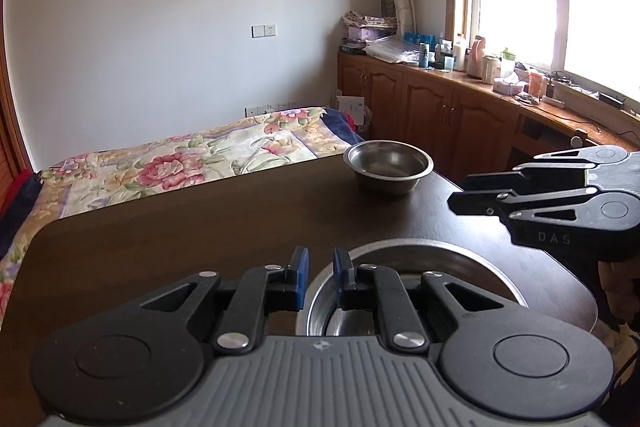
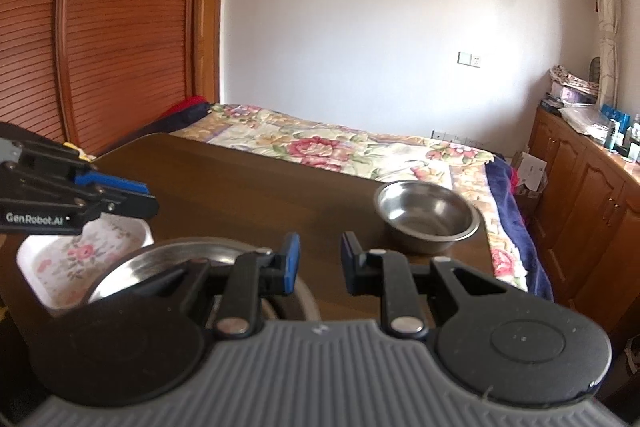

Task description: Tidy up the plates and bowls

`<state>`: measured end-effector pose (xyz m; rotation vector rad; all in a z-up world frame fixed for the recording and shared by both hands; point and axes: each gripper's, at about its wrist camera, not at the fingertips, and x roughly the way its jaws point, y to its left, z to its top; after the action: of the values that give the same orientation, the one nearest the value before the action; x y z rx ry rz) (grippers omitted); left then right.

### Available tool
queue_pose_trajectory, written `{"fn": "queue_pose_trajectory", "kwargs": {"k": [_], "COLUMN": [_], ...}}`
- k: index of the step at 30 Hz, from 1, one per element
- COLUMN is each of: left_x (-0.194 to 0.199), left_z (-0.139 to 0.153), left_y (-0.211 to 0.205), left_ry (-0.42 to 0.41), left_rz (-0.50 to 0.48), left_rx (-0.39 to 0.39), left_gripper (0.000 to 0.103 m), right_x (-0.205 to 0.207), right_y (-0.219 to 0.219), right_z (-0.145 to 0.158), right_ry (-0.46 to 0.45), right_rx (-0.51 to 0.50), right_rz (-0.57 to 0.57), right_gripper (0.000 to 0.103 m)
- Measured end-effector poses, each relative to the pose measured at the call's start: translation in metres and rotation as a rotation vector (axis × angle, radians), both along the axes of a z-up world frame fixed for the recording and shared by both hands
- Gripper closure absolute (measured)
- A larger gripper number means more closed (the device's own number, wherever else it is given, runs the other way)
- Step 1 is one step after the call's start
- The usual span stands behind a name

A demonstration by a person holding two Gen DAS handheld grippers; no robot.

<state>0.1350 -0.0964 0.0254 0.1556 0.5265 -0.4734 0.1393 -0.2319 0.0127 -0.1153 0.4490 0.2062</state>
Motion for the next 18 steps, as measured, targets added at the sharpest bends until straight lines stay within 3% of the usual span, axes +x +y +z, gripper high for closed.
{"fn": "queue_pose_trajectory", "kwargs": {"k": [6, 18], "left_x": [0.013, 0.049], "left_z": [0.005, 0.012], "left_y": [-0.007, -0.027], "left_ry": [-0.005, -0.006], "left_rz": [-0.020, -0.046], "left_rx": [0.023, 0.028], "left_gripper": [0.057, 0.041], "right_x": [0.014, 0.045], "right_y": [-0.017, -0.046], "right_z": [0.004, 0.004], "right_ry": [-0.027, -0.033], "right_rx": [-0.023, -0.017], "right_rz": [-0.030, -0.074], "right_gripper": [0.078, 0.073]}}
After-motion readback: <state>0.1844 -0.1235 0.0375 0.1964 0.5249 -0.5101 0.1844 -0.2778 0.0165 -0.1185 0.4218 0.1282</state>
